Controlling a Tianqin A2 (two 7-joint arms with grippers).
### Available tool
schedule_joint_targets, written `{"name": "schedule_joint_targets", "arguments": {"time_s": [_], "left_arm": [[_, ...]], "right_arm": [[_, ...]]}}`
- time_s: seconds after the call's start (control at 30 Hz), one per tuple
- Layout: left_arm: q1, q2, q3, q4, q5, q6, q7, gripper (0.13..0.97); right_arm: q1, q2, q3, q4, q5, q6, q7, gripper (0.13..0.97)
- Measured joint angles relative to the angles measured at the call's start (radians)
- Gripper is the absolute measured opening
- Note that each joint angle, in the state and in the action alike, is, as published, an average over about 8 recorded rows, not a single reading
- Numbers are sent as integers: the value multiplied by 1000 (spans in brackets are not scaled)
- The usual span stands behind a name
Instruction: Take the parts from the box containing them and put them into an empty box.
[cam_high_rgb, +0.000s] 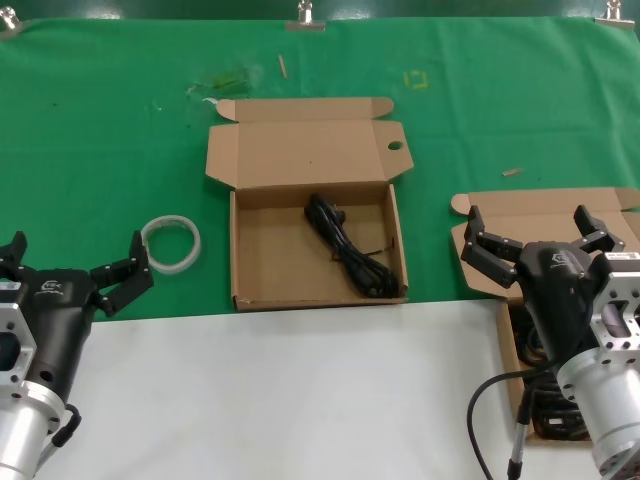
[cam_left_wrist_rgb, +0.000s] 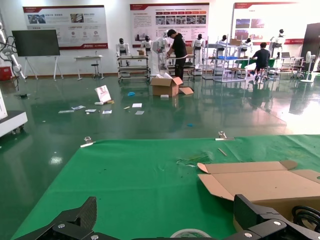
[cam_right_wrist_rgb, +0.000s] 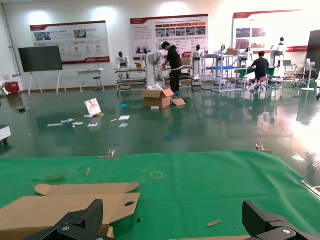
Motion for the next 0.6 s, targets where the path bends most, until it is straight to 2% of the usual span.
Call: {"name": "schedule_joint_targets", "arguments": {"time_s": [0.6], "left_arm": [[0, 0, 0, 0, 0, 0, 0, 966]], "right_arm": [[0, 0, 0, 0, 0, 0, 0, 966]]}}
